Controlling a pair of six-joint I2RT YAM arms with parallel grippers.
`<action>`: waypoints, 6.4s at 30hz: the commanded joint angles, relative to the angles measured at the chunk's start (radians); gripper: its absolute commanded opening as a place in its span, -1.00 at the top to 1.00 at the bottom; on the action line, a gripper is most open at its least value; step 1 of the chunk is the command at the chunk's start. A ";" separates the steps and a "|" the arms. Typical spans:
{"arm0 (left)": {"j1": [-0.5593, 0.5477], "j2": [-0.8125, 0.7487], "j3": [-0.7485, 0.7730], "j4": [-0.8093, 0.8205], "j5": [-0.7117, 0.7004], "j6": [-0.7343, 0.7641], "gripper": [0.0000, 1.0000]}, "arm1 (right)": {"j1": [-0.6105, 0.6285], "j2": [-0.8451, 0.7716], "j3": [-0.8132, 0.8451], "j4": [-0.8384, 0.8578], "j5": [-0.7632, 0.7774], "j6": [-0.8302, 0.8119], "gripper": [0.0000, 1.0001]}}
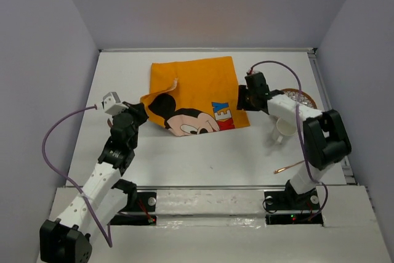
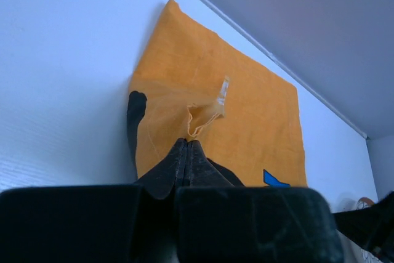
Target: Set the dinner table for one person
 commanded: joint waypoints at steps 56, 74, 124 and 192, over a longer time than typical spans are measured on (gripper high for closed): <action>0.006 -0.192 0.169 0.107 0.066 -0.058 1.00 | 0.070 -0.641 -0.010 -0.177 0.211 0.023 1.00; 0.008 -0.079 0.418 0.132 -0.153 -0.022 1.00 | 0.040 -0.563 0.482 -0.321 0.208 -0.108 1.00; 0.493 -0.178 -0.287 -0.001 0.589 -0.234 1.00 | -0.144 -0.755 -0.585 -0.071 -0.260 0.188 1.00; -0.043 -0.254 0.187 -0.243 0.577 0.421 -0.98 | -0.144 -0.562 -0.191 -0.469 0.291 0.159 -0.07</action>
